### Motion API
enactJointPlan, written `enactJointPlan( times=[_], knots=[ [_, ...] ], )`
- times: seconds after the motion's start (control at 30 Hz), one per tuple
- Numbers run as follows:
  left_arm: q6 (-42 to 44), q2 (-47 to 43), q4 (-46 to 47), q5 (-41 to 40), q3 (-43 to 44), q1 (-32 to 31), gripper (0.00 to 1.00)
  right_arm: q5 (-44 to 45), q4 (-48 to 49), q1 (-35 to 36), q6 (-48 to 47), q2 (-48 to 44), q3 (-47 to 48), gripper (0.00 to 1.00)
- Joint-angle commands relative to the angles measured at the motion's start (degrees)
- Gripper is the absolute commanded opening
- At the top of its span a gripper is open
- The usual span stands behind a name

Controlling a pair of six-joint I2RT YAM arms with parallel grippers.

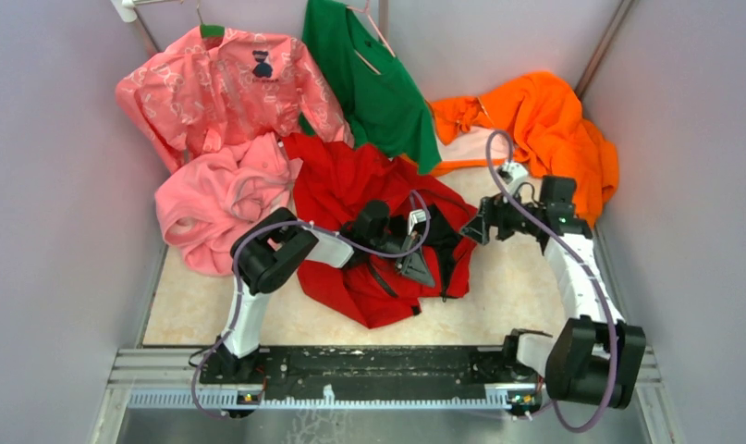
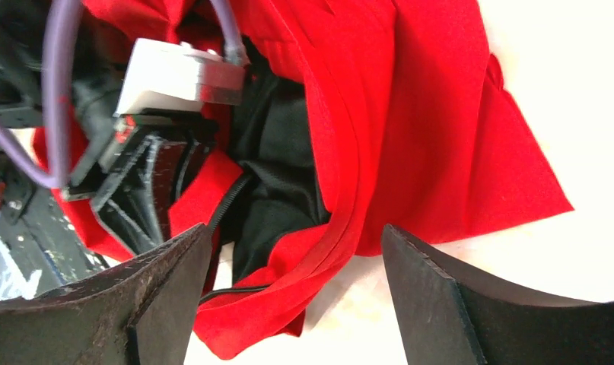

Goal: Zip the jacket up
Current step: Adjust the jacket at the center of the board.

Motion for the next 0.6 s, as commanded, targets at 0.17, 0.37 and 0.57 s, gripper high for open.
enactJointPlan(
  times=[0.17,0.37,0.57],
  knots=[
    [1.5,-0.9,1.3,-0.6,-1.6,-0.3,0.0,14.4,3.6,4.8,-0.6,8.3,4.0,0.53],
    [4.1,-1.2,-2.5,-1.8,-0.7,-0.3,0.0,16.0,5.6,11.0,0.4,9.2,6.5,0.2],
    [7.2,-1.8,-8.6,-3.5,1.3,0.6,0.0,19.1,10.3,14.8,2.6,11.4,11.5,0.0]
  ],
)
